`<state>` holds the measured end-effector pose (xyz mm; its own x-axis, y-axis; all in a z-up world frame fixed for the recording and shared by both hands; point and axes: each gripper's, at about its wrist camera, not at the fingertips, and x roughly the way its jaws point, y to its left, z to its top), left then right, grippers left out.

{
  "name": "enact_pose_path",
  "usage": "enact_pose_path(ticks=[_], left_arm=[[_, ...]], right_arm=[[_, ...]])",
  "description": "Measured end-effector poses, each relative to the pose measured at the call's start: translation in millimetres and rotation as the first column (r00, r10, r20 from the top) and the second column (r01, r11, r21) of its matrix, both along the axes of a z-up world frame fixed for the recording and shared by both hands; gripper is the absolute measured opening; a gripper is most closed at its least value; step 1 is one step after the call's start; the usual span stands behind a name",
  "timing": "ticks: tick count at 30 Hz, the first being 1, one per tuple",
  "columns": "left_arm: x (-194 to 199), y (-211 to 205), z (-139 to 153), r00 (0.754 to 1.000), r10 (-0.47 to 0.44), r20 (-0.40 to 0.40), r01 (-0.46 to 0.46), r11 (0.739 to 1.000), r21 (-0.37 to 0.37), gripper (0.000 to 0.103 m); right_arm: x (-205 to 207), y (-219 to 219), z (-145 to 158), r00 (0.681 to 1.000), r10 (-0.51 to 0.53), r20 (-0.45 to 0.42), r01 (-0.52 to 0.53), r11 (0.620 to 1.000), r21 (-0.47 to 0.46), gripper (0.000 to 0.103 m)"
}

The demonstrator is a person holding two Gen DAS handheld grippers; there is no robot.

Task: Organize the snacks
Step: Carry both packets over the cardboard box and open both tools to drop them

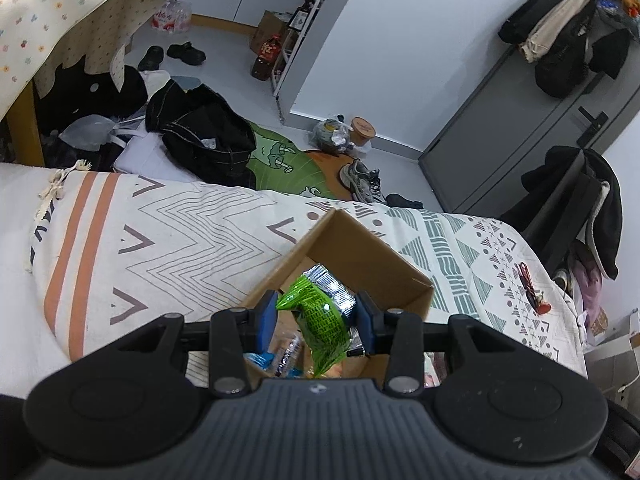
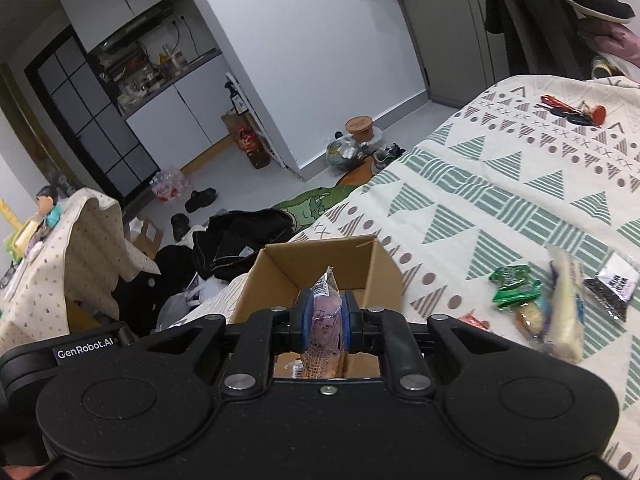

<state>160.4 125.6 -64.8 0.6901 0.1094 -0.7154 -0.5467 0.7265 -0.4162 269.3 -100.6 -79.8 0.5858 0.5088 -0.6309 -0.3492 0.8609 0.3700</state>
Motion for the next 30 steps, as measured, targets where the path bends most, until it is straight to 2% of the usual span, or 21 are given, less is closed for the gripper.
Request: enact_pose_path(ticks=[8, 11, 12, 13, 16, 18, 22, 27, 30], left_arm=[[6, 16, -14, 1.000, 0.000, -0.022, -0.001, 1.000, -0.030, 0.040], [10, 19, -19, 0.999, -0.007, -0.031, 0.006, 0.999, -0.043, 0.040], [12, 20, -20, 0.999, -0.010, -0.033, 0.008, 0.999, -0.046, 0.040], [13, 20, -21, 0.999, -0.012, -0.034, 0.010, 0.999, -0.048, 0.040], [16, 21, -25, 0.999, -0.017, -0.038, 0.015, 0.998, -0.054, 0.040], [18, 21, -27, 0.999, -0.021, -0.041, 0.018, 0.998, -0.062, 0.040], [22, 18, -27, 0.999, -0.037, -0.037, 0.035, 0.997, -0.067, 0.041], [30, 6, -27, 0.992, -0.112, -0.062, 0.109, 0.992, -0.056, 0.049], [27, -2, -25, 0.991, -0.113, -0.076, 0.112, 0.994, -0.022, 0.061]], right_arm=[[3, 30, -10, 1.000, 0.006, -0.011, -0.006, 0.999, -0.041, 0.015], [5, 34, -13, 1.000, -0.010, -0.023, 0.009, 0.999, -0.044, 0.022], [5, 34, -13, 1.000, -0.010, -0.017, 0.010, 0.999, -0.048, 0.029], [5, 33, -13, 1.000, -0.017, -0.008, 0.017, 0.998, -0.058, 0.033], [7, 29, -13, 0.999, -0.035, -0.004, 0.035, 0.996, -0.077, 0.038], [9, 25, -13, 0.998, -0.059, -0.008, 0.058, 0.994, -0.090, 0.052], [11, 15, -17, 0.995, -0.095, -0.028, 0.092, 0.990, -0.108, 0.057], [9, 6, -23, 0.993, -0.107, -0.053, 0.100, 0.989, -0.113, 0.064], [4, 1, -25, 0.993, -0.094, -0.065, 0.087, 0.991, -0.102, 0.065]])
